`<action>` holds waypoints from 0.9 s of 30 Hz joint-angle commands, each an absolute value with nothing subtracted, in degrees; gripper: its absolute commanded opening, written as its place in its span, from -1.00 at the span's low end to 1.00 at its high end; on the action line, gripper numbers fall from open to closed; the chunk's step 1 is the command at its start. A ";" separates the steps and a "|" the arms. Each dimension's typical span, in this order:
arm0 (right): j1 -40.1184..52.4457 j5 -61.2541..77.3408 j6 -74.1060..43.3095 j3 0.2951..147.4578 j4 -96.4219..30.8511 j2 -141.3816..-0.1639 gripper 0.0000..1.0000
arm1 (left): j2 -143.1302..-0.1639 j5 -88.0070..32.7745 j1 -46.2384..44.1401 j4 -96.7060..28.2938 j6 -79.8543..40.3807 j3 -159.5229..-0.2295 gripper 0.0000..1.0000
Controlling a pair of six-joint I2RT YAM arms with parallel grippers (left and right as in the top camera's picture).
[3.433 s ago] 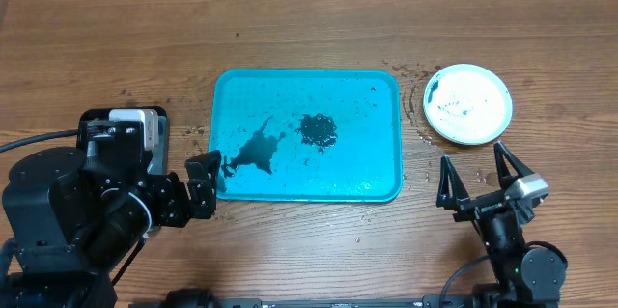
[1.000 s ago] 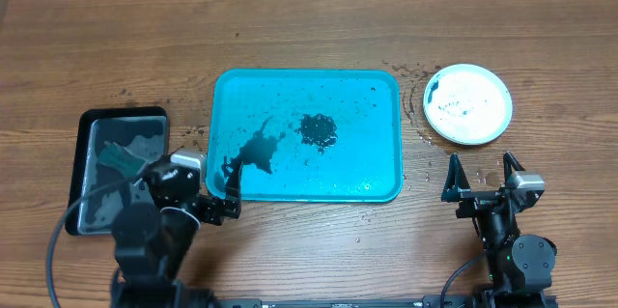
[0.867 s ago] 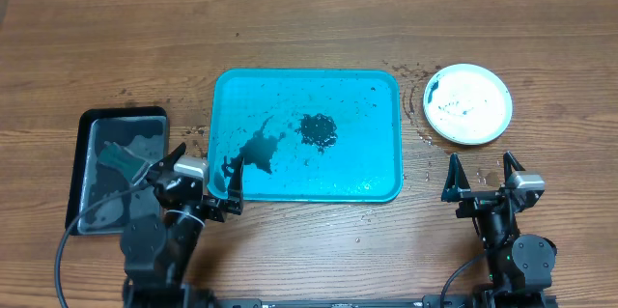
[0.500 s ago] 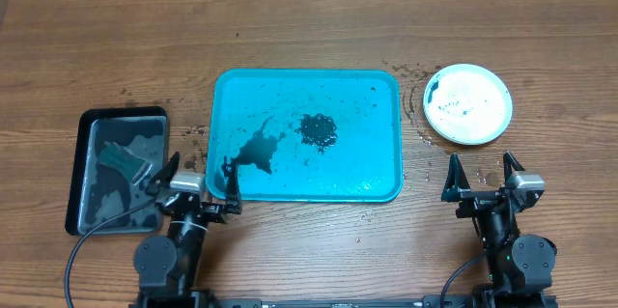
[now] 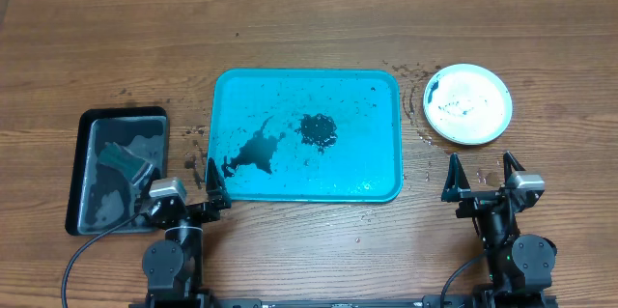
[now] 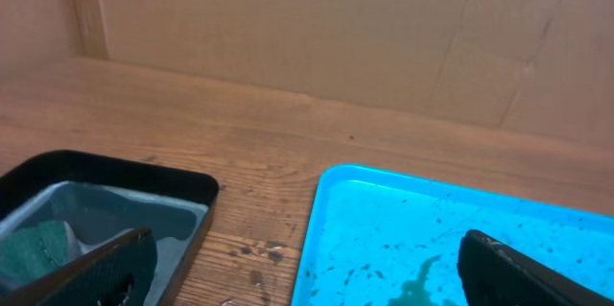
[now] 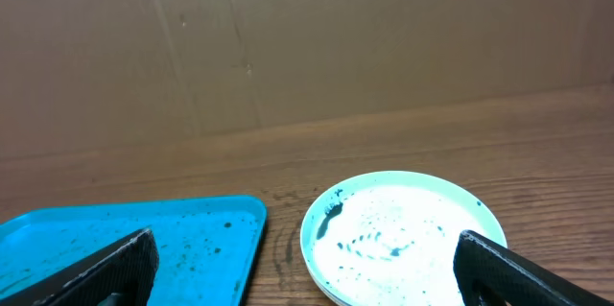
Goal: Clean dirty plates on tray and stack at the side
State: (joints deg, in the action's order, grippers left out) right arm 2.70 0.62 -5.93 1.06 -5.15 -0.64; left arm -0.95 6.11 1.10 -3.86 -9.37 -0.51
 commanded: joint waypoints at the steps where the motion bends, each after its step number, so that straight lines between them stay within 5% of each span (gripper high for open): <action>1: 2.55 0.05 -5.56 0.45 -4.84 -0.16 1.00 | -0.16 5.87 0.82 -4.08 -6.15 -0.27 0.99; 27: 2.55 0.03 -5.56 0.45 -4.84 -0.16 1.00 | -0.16 3.31 0.82 -4.43 -1.26 -0.34 0.99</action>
